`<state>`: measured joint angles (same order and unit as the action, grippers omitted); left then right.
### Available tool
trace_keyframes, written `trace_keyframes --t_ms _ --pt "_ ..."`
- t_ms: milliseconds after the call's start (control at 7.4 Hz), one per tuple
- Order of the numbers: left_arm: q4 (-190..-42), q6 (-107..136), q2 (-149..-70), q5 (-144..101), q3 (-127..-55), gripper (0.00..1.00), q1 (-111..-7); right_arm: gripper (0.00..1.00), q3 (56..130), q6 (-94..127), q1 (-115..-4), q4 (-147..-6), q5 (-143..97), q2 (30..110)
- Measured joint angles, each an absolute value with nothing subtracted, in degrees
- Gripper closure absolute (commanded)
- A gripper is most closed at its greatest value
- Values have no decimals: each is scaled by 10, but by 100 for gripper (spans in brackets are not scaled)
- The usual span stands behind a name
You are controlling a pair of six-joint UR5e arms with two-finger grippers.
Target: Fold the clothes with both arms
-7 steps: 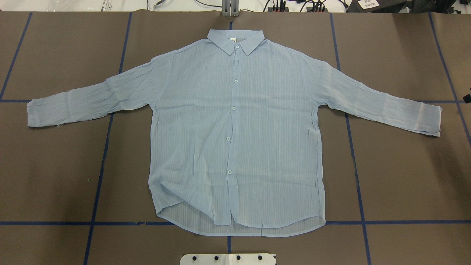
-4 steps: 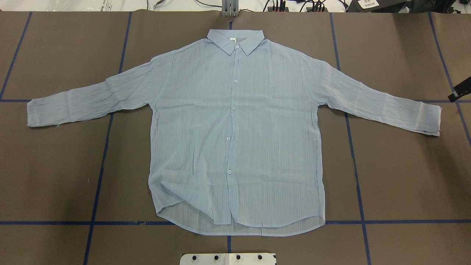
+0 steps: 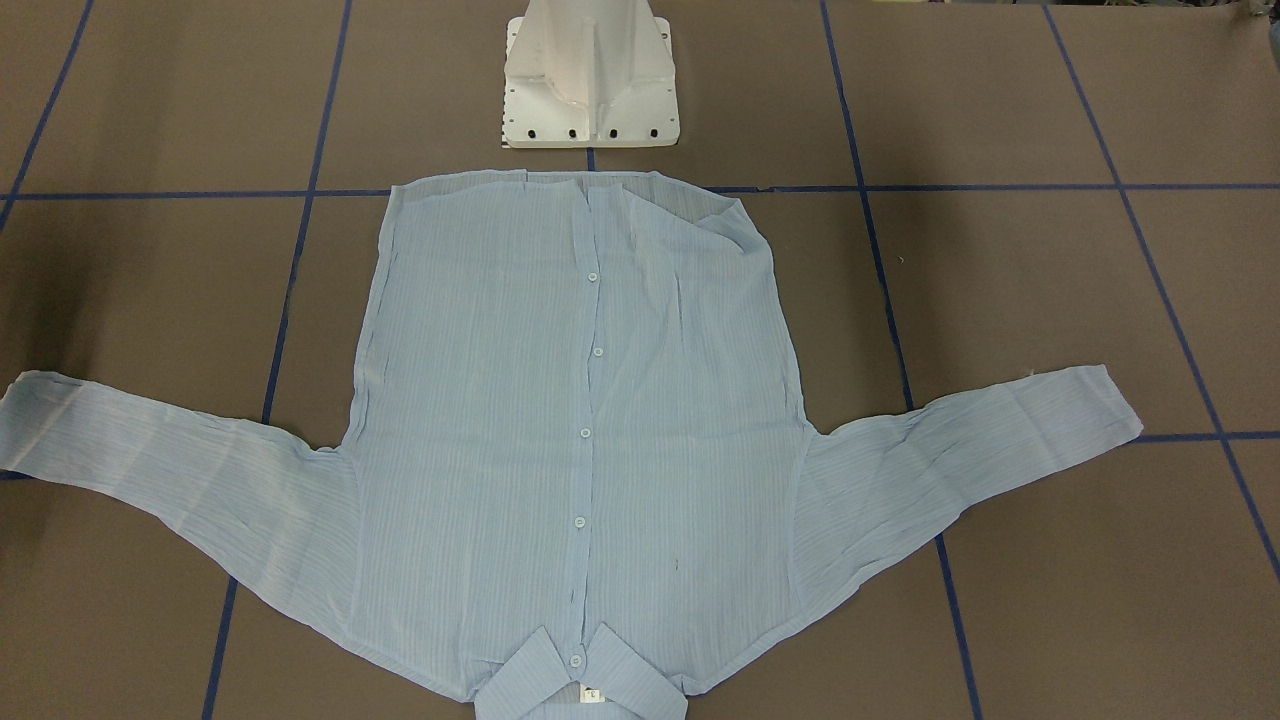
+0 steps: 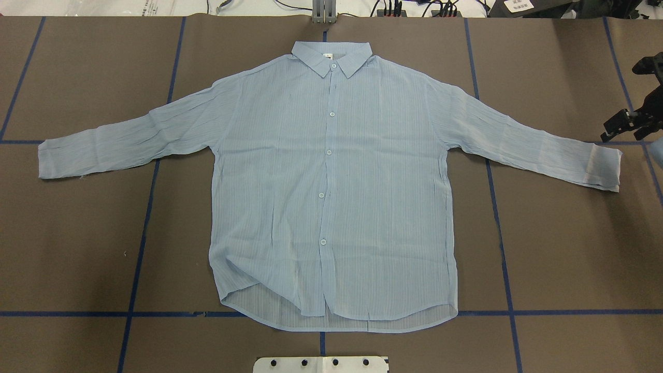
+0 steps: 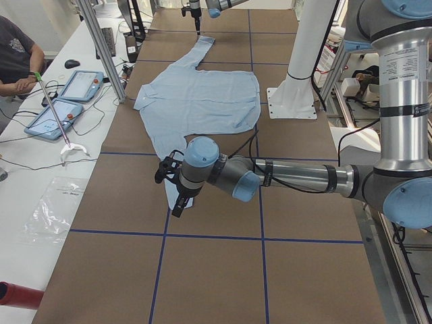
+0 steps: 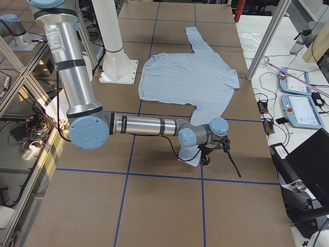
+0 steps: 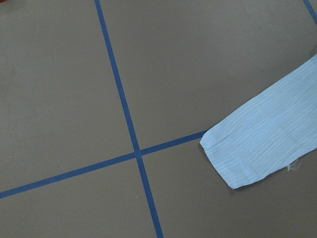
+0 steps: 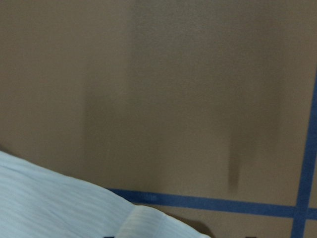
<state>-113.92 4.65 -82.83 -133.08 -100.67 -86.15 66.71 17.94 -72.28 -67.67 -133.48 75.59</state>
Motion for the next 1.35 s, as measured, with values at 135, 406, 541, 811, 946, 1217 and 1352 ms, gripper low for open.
trace_keyframes --t_ms 135,406,541,811,946,1217,1352 --pt "-1139 47 -829 -1331 -1008 2 -861 16 654 190 -719 -655 -1328 757" --pt "-1138 46 -830 -1330 -1010 2 -861 21 641 196 -714 -643 -1325 761" --pt "-1139 46 -830 -1330 -1010 2 -861 24 639 198 -713 -643 -1324 763" --pt "-1139 46 -831 -1330 -1011 2 -861 25 638 204 -712 -643 -1325 765" --pt "-1138 46 -832 -1330 -1011 2 -861 25 637 206 -711 -643 -1327 767" --pt "-1138 46 -832 -1330 -1011 2 -861 36 638 208 -709 -642 -1328 769" --pt "-1138 46 -832 -1330 -1011 2 -861 56 638 208 -706 -642 -1329 770"
